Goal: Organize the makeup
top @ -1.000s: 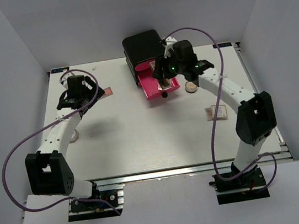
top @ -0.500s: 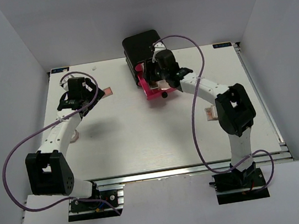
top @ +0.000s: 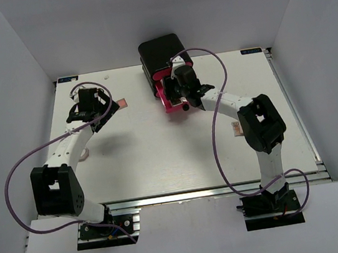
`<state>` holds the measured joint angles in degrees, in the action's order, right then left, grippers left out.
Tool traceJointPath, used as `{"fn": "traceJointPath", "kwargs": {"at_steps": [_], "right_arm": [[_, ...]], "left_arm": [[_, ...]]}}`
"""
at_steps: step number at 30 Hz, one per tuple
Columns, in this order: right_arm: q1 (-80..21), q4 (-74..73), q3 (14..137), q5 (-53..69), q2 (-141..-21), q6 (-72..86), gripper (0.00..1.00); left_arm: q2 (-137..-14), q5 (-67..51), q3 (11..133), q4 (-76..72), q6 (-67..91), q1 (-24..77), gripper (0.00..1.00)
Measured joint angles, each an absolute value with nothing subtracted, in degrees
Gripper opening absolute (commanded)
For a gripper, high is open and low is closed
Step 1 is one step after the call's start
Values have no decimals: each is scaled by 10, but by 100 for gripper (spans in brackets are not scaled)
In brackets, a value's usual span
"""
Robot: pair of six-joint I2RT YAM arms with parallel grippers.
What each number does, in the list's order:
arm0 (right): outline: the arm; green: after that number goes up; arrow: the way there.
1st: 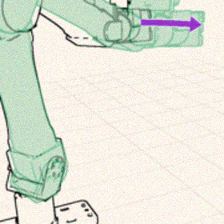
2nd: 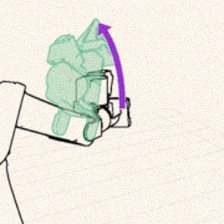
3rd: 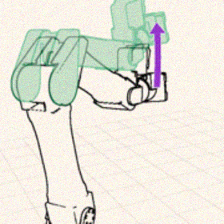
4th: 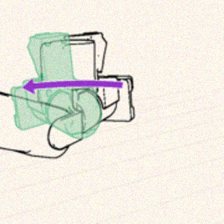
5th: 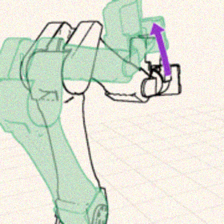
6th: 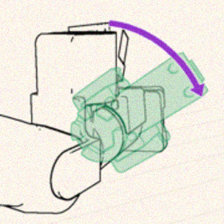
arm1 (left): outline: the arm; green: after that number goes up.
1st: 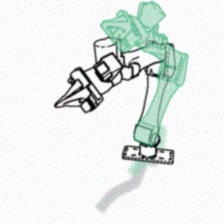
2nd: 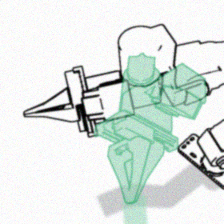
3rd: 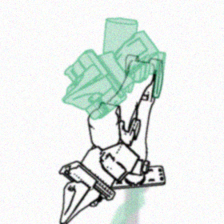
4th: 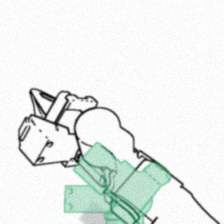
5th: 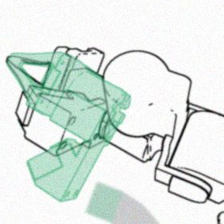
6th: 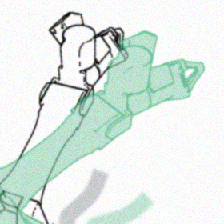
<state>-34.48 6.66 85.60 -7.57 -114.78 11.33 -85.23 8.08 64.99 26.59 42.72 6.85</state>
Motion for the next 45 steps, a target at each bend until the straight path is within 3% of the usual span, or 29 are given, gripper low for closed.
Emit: {"fn": "traceJointPath", "kwargs": {"at_steps": [2, 4, 9, 17, 19, 20, 23, 26, 30, 34, 40, 45], "right_arm": [[-345, 72, 856, -77, -1148, 109, 73], [-345, 78, 856, -76, -1148, 103, 75], [-345, 90, 853, -73, -1149, 93, 65], [-345, 69, 881, -71, -1172, 79, 65], [-344, 37, 898, -55, -1172, 58, 53], [-344, 24, 905, -44, -1170, 48, 38], [-338, -2, 885, 14, -1137, 0, 18], [-328, -4, 799, 100, -1050, -74, 10], [-310, -73, 771, 237, -970, -259, 5], [-307, -212, 821, 318, -994, -466, 3], [-309, -370, 881, 336, -1101, -651, 1], [-309, -418, 947, 329, -1167, -697, 0]], "left_arm": [[-854, 81, 650, 266, 427, 69, 98], [-854, 81, 650, 265, 427, 69, 98], [-858, 79, 650, 265, 427, 69, 98], [-861, 74, 654, 268, 427, 69, 98], [-861, 75, 658, 268, 427, 69, 98], [-861, 75, 659, 267, 427, 69, 98], [-861, 75, 659, 268, 427, 69, 98], [-860, 75, 658, 267, 427, 69, 98], [-860, 73, 655, 267, 424, 69, 98], [-860, 69, 653, 266, 424, 69, 98], [-858, 65, 649, 265, 424, 69, 98], [-851, 65, 641, 266, 424, 69, 98]]}}
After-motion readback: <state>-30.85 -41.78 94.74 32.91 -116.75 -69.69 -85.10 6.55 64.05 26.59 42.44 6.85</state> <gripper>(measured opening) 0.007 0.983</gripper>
